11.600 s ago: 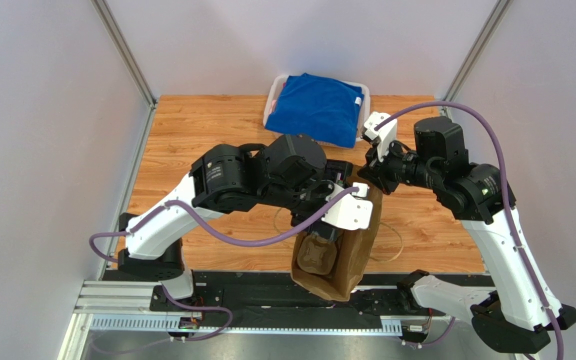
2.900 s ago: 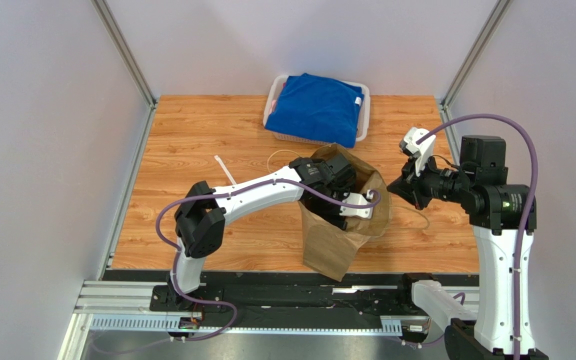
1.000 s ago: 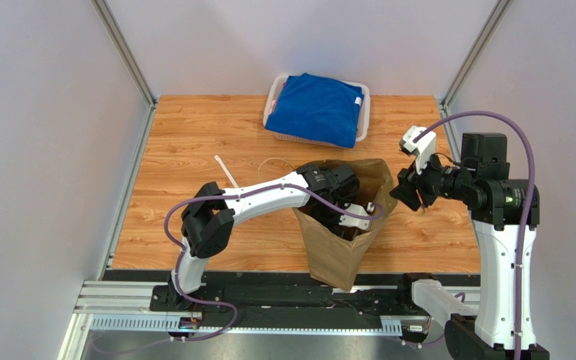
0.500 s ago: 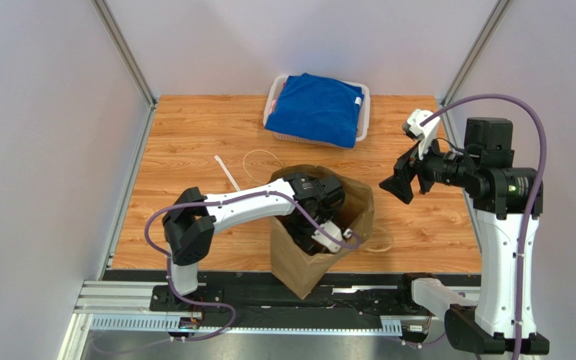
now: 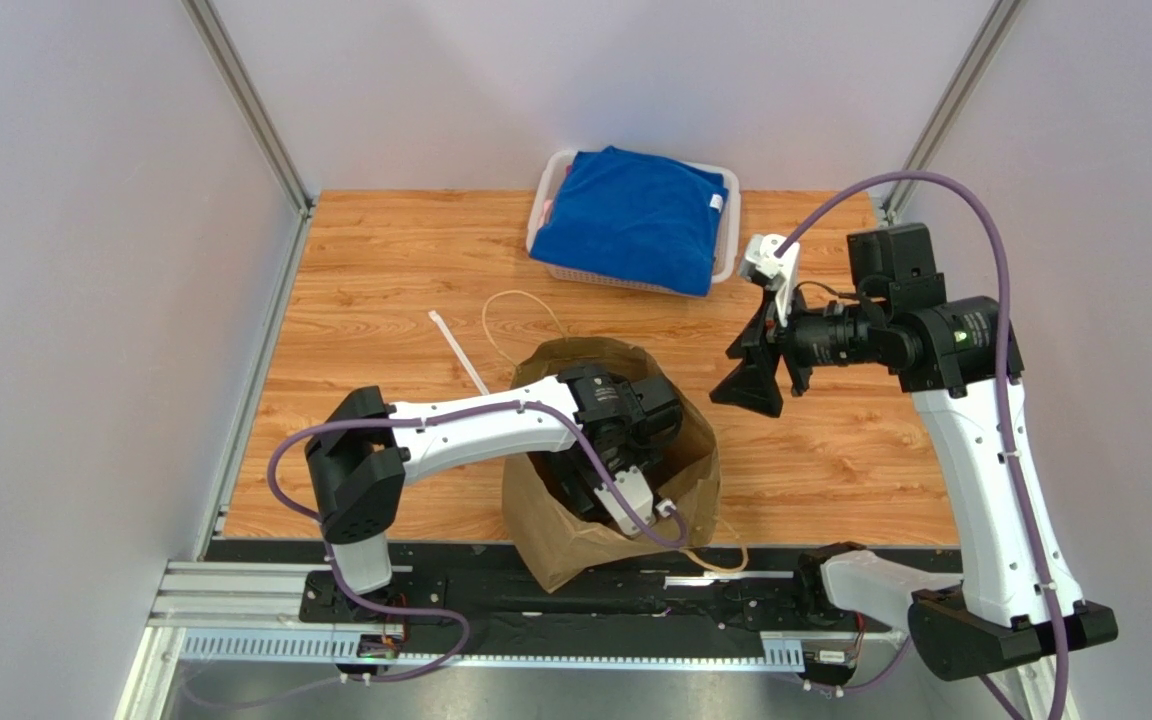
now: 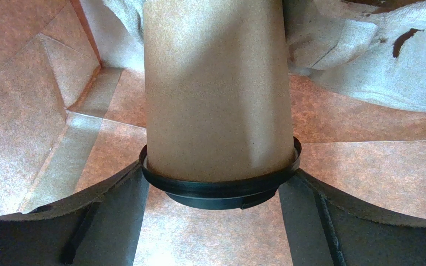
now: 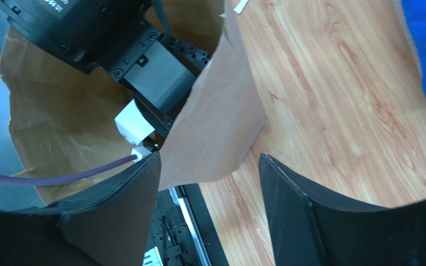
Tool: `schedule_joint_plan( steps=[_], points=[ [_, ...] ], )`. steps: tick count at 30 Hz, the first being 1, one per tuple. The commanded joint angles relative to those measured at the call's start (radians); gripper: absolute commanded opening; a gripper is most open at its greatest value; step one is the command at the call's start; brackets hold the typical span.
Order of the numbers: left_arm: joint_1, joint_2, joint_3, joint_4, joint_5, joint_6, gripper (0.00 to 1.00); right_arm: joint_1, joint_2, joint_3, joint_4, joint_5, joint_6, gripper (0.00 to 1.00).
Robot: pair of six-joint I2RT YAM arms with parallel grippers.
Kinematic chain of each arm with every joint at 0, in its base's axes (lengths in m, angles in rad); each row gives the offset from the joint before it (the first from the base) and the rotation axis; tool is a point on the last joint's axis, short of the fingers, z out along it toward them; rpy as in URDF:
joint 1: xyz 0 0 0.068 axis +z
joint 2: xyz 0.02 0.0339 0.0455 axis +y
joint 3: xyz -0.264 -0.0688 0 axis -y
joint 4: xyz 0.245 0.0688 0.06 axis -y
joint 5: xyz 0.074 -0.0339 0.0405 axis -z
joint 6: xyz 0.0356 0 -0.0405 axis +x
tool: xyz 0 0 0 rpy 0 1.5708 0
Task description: Pack the takeout coffee
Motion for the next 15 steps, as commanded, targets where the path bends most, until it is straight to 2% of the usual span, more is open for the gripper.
schedule_joint_plan(
  steps=[1, 15],
  points=[
    [-0.009, -0.006, -0.026, -0.049, -0.058, 0.047, 0.29, 0.051, -0.030, -0.023, 0.033, 0.005, 0.025, 0.67],
    [-0.031, 0.000, -0.049, -0.043, -0.054, 0.010, 0.30, 0.220, -0.050, -0.098, 0.101, 0.100, 0.098, 0.55]
  ],
)
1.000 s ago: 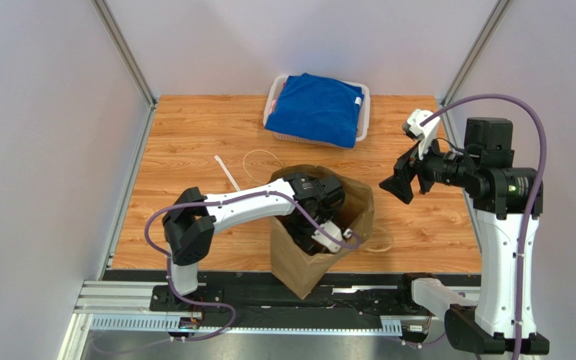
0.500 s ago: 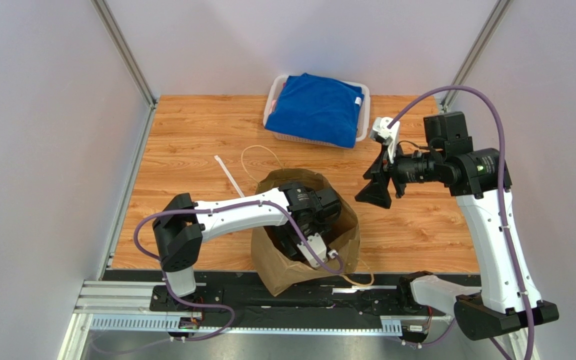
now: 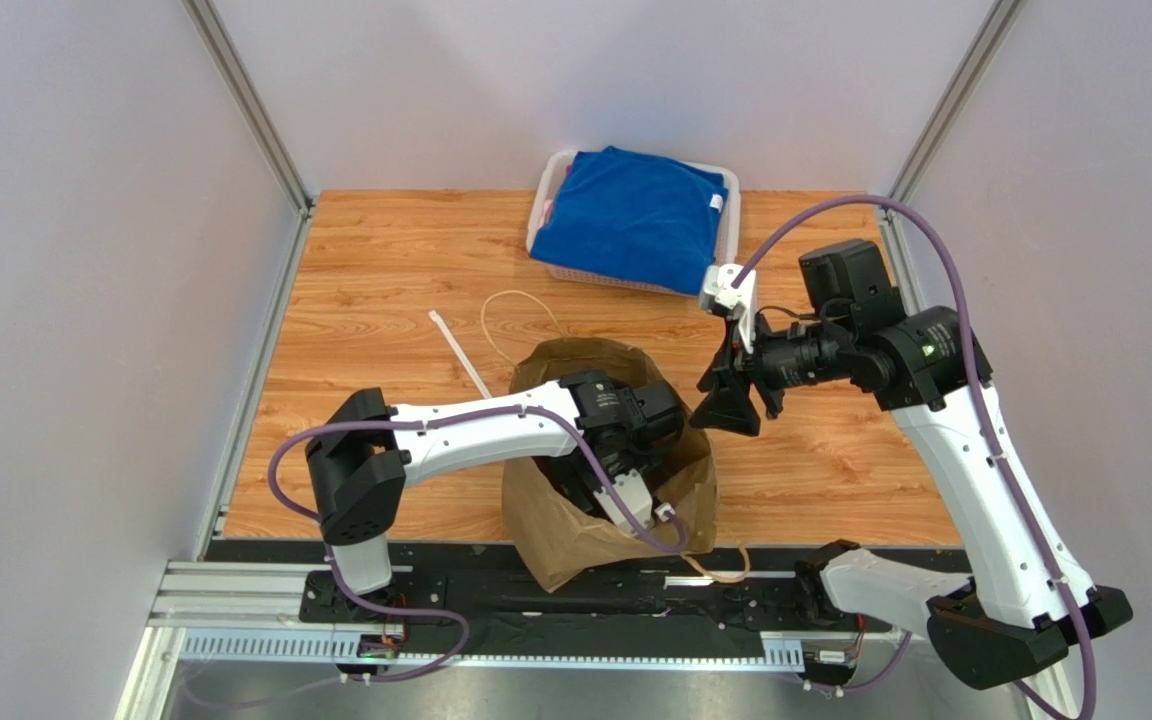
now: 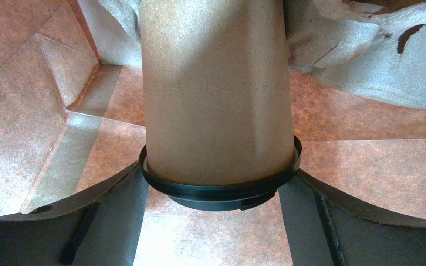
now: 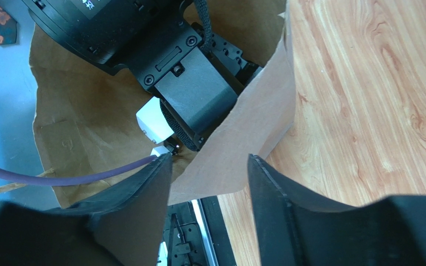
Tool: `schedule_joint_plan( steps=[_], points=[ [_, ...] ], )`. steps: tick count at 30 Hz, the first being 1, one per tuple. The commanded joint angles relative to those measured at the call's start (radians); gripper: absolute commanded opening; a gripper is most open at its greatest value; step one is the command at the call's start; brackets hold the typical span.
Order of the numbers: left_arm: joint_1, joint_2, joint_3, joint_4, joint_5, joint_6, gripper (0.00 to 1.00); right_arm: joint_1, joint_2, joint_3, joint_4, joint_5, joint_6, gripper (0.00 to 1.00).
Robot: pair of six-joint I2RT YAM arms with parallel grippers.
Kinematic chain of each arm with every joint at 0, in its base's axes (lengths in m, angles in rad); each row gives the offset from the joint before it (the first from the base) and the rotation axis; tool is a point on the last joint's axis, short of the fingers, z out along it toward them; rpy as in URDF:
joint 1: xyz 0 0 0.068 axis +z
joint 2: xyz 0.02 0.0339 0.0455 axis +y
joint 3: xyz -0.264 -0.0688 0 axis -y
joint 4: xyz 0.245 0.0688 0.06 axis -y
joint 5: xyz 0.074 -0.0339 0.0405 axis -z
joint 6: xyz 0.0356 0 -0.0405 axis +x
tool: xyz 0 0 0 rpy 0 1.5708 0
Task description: Pack the takeout coffee
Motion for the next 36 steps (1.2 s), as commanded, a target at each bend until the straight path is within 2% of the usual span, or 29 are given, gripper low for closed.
schedule_joint_plan(
  steps=[1, 4, 8, 11, 12, 19, 21, 24, 26, 30, 36],
  points=[
    [-0.013, -0.001, -0.037, -0.049, -0.022, 0.008, 0.30, 0.045, -0.030, -0.036, 0.055, 0.060, 0.039, 0.54],
    [-0.016, -0.002, -0.040, -0.047, -0.022, 0.003, 0.30, 0.066, -0.046, -0.063, 0.067, 0.106, 0.042, 0.49],
    [-0.016, -0.008, -0.042, -0.036, -0.028, -0.002, 0.31, 0.071, -0.059, -0.080, 0.076, 0.159, 0.046, 0.33],
    [-0.017, -0.013, -0.047, -0.017, -0.034, -0.006, 0.34, 0.072, -0.067, -0.091, 0.090, 0.189, 0.052, 0.05],
    [-0.016, -0.016, -0.044, -0.009, -0.042, -0.009, 0.36, 0.071, -0.072, -0.094, 0.096, 0.192, 0.057, 0.00],
    [-0.014, -0.031, -0.005, 0.014, -0.031, -0.057, 0.57, 0.074, -0.121, -0.145, 0.136, 0.196, 0.095, 0.00],
    [-0.014, -0.036, -0.004, 0.019, -0.028, -0.070, 0.62, 0.074, -0.127, -0.154, 0.143, 0.202, 0.095, 0.00],
    [-0.014, -0.048, -0.013, 0.020, -0.022, -0.087, 0.63, 0.075, -0.150, -0.177, 0.163, 0.219, 0.089, 0.00],
    [-0.014, -0.057, -0.028, 0.031, -0.014, -0.094, 0.60, 0.077, -0.173, -0.192, 0.180, 0.229, 0.088, 0.00],
    [-0.016, -0.082, -0.074, 0.101, -0.038, -0.091, 0.42, 0.081, -0.249, -0.256, 0.238, 0.228, 0.075, 0.00],
    [-0.017, -0.108, -0.208, 0.342, -0.179, -0.023, 0.33, 0.088, -0.391, -0.385, 0.329, 0.249, 0.043, 0.00]
  ],
)
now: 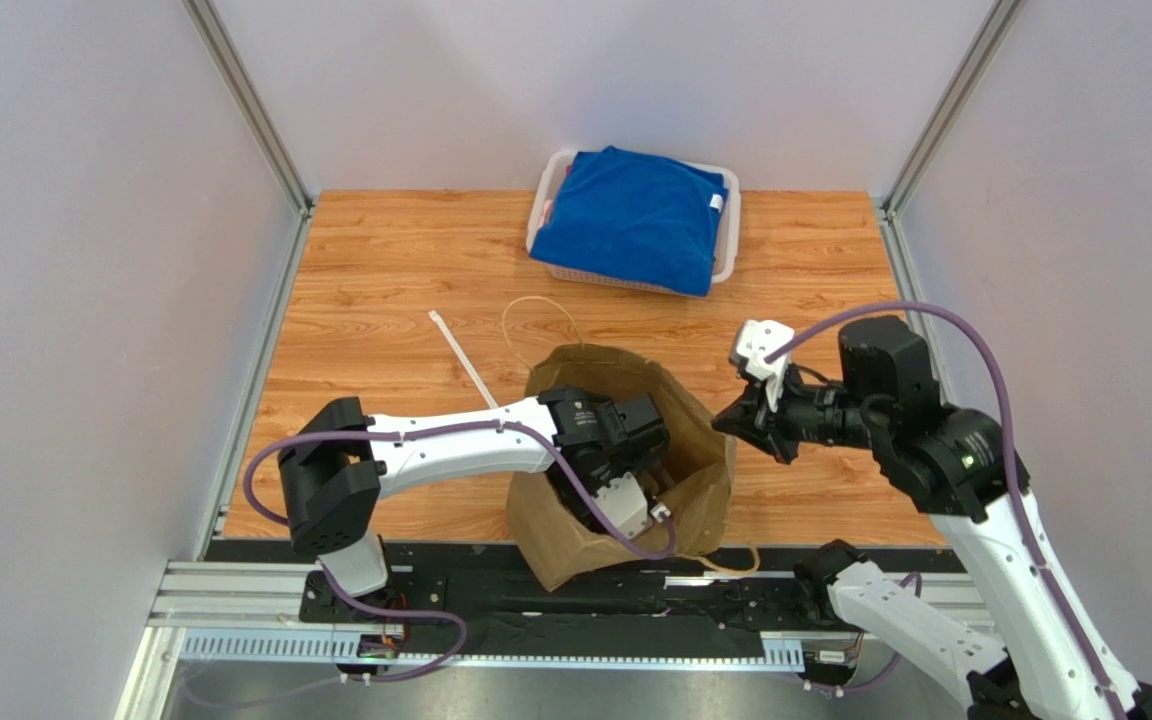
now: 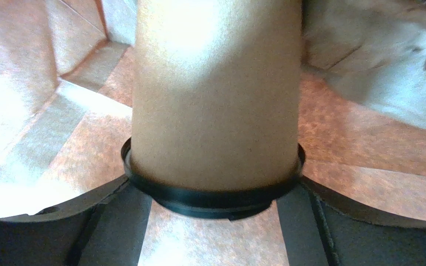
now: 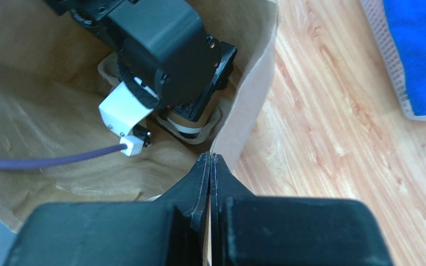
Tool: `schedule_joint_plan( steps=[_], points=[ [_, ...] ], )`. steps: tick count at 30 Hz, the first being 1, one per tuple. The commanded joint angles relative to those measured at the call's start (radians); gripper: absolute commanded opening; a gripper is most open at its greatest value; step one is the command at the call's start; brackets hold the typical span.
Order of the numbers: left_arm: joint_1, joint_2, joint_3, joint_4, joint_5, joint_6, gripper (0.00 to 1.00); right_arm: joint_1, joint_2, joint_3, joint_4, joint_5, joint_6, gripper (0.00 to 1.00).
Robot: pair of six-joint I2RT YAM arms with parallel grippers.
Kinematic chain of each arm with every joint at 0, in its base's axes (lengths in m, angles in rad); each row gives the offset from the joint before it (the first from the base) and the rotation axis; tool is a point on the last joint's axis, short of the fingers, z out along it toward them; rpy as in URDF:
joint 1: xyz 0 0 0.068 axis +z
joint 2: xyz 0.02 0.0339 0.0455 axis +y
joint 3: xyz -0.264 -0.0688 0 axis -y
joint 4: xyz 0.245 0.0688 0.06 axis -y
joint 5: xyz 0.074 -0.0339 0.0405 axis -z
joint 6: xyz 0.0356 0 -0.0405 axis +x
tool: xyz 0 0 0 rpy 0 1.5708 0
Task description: Pack the takeout coffee
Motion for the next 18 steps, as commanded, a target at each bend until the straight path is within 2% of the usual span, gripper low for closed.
schedule_joint_plan(
  steps=[1, 10, 18],
  points=[
    [-0.002, -0.013, -0.072, 0.186, -0.124, 0.049, 0.33, 0.005, -0.085, -0.085, 0.092, 0.039, -0.038, 0.00],
    [-0.002, -0.020, -0.083, 0.263, -0.169, 0.084, 0.30, 0.006, -0.229, -0.174, 0.173, 0.008, -0.110, 0.00],
    [-0.002, -0.020, -0.083, 0.330, -0.184, 0.086, 0.30, 0.006, -0.263, -0.207, 0.195, -0.018, -0.183, 0.00]
  ],
)
